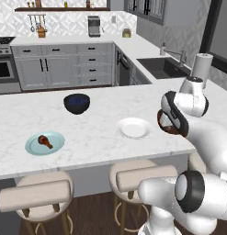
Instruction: Pick the chicken drumstick and sweet potato from their plates and place them in the bowl. Then put the bowl in the fridge.
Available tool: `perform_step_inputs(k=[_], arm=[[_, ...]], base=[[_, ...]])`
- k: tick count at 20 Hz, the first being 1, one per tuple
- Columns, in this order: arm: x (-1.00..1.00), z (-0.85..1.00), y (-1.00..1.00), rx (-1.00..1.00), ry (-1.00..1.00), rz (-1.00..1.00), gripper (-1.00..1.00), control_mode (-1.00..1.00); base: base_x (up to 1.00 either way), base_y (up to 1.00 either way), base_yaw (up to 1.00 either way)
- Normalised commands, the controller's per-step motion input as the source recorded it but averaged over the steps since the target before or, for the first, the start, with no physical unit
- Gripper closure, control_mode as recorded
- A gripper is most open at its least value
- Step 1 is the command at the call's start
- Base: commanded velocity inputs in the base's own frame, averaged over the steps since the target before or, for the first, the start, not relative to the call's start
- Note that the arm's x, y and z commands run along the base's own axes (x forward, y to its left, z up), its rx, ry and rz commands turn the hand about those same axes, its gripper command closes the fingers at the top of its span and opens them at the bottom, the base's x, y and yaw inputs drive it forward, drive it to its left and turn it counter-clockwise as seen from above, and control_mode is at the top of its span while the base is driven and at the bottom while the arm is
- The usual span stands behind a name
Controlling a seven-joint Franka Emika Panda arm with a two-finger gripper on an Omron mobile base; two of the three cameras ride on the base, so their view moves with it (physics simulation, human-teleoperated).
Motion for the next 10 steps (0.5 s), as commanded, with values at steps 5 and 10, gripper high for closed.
perform_step_inputs(k=[5, 10], arm=[[-0.25, 0.23, 0.51, -0.05, -0.13, 0.00, -1.00, -1.00], [-0.33, 0.21, 0.35, -0.05, -0.16, 0.00, -1.00, -1.00]], base=[[0.00, 0.00, 0.00], [0.00, 0.00, 0.00]])
